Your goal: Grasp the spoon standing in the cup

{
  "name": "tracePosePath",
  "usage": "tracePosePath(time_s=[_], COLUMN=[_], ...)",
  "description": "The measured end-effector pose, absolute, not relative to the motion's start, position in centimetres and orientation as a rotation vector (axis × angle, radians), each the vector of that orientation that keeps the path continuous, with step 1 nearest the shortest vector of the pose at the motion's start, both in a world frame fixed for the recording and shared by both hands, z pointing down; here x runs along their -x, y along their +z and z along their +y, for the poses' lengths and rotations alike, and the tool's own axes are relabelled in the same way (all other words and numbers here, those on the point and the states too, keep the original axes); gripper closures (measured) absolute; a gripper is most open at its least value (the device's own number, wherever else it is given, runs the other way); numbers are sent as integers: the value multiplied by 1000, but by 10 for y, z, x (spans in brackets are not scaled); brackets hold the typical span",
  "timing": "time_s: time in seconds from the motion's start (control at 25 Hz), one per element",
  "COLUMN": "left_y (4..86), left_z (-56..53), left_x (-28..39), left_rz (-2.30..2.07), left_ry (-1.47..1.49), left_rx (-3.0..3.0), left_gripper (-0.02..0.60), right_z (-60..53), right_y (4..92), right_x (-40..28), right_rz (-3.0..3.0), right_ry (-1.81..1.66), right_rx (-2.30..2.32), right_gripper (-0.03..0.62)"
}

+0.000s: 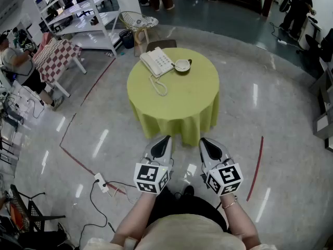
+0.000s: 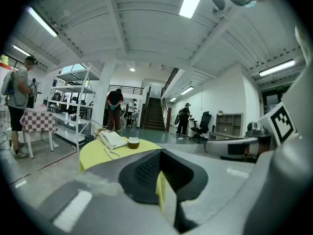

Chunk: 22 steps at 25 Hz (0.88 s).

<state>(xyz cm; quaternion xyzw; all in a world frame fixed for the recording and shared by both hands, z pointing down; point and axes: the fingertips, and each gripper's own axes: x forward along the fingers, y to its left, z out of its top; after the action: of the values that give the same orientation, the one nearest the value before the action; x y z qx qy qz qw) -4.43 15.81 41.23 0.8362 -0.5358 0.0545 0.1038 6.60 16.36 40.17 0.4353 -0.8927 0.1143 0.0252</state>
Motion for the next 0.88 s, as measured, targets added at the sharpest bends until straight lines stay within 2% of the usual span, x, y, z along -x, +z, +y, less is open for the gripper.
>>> tracePosePath(time_s=[0.88], left_y=[409], left_z=[165], left_x=[25], left_rz=[-1636], left_ry=[167], left_rx=[-2467], left_gripper=[580], right_z=[171], right_y=[404], right_x=[-98], right_rz=[-2776], right_ry=[366], right_rx=[-1376], right_gripper=[595])
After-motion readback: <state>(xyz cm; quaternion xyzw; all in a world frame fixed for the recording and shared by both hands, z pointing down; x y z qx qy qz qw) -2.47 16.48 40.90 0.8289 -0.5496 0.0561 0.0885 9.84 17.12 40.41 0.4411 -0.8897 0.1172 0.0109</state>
